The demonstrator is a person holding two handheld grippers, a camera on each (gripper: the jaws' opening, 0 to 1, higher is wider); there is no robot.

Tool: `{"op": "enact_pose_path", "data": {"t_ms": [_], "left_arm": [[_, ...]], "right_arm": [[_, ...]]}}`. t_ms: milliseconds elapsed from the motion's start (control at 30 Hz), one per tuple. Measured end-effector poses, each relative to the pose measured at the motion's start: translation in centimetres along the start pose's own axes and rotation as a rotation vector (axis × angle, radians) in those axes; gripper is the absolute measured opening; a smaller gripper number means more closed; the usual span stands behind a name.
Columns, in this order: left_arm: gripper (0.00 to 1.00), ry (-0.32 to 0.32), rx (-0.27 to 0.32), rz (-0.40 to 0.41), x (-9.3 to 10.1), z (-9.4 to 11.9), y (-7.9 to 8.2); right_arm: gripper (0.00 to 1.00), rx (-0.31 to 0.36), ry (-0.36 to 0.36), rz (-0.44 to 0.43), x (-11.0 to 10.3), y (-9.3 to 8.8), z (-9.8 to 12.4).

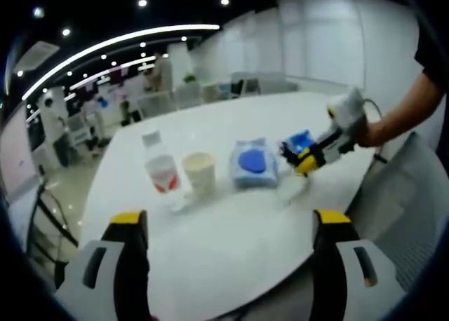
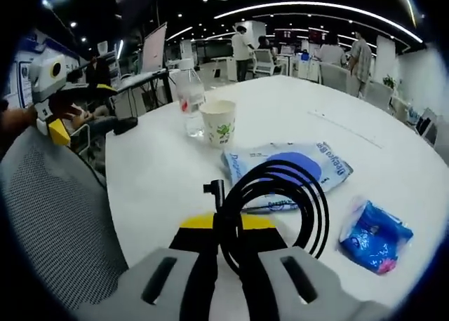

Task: Arrange the tabletop items into an orderly group along one side of the table until the central work area is clear of visible clutter.

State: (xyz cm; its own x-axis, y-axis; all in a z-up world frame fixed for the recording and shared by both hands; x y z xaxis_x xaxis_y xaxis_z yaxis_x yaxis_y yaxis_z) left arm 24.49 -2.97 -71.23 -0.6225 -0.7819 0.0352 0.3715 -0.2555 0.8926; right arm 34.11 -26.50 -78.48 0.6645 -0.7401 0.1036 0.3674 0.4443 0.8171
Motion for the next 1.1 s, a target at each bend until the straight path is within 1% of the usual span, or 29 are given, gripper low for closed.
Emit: {"op": "enact_pose_path", "data": {"t_ms": [233,400,600,767,1100], "left_arm": [[0.94,-0.009,0.003,-0.001,0.2,-0.1,0.1],[0.95,-0.019,0.002,-0.005,0.4,-0.2,0.0],[0.96,-0.026,0.003,-0.009,0.4,-0.4,0.0],[0.97,-0.031,0.005,-0.010,0.4,-0.5,0.0],[0.98,-0.032,0.010,-0.013,0.5,-0.5,0.1]], "right_arm": [[0.09,0.062,-0.014,-0.018,0.7,2.2,1.4],[0.09,0.084,-0.022,-0.014,1.3,2.9,2.6],[0.10,0.088,-0.045,0.000,2.5,2.6,4.0],[0.10,0.077,-0.075,0.016,3.7,1.8,5.1],[0.10,0.041,-0.128,0.033,5.4,-0.5,7.0]]}}
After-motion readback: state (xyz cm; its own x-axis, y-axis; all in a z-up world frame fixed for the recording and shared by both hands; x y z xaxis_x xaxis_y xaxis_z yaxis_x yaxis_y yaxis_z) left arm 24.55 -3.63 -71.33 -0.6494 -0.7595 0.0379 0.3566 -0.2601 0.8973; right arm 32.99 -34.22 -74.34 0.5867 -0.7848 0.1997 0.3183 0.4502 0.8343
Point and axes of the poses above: the point that each gripper's makers call its tool centre point, and the gripper's own axes: z roughly backward along the fingers, x roughly to its right, y roughly out of its top, the point moved 4 cm from there along z, roughly backward along the fingers, and after that the axes turned 13 degrees about -y, right-handed, at the moved point
